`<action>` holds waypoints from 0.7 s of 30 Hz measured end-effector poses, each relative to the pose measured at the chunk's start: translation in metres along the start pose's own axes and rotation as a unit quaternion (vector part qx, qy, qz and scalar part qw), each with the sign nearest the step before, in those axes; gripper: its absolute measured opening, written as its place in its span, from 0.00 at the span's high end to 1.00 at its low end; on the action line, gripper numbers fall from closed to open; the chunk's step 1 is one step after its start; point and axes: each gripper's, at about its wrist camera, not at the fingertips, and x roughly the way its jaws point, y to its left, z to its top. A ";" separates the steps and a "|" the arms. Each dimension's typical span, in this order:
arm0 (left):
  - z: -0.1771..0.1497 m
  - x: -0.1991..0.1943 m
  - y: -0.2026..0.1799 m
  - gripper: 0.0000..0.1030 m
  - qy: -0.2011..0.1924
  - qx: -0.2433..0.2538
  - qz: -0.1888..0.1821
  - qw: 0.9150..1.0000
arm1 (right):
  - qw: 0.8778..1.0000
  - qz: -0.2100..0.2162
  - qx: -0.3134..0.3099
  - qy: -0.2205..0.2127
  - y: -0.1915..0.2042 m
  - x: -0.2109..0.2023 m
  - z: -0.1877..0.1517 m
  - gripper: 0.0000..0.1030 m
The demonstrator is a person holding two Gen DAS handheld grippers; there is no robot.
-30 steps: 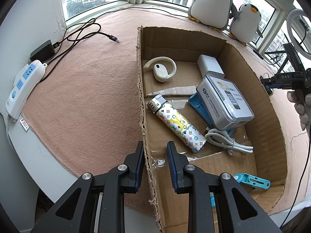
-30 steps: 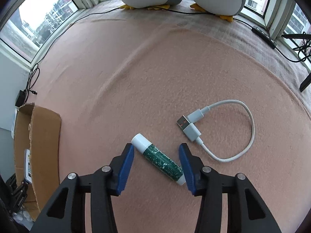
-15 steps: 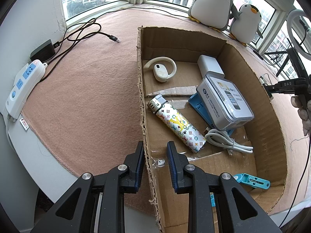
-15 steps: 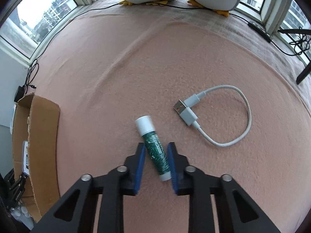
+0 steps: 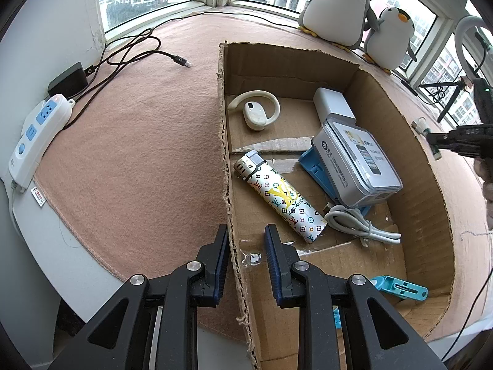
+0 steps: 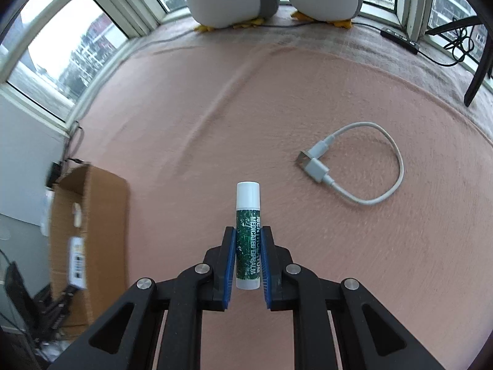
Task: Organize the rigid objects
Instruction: 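Carry the lip balm into the box and lower it by the clothespins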
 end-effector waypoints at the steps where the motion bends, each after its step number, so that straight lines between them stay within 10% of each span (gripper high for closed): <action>1: 0.000 0.000 0.000 0.76 0.000 0.000 0.000 1.000 | 1.000 0.010 0.002 -0.003 0.003 -0.005 -0.002 0.87; 21: 0.000 0.000 -0.001 0.76 0.000 0.004 0.005 1.000 | 0.982 0.083 -0.166 0.042 0.186 -0.010 -0.098 0.87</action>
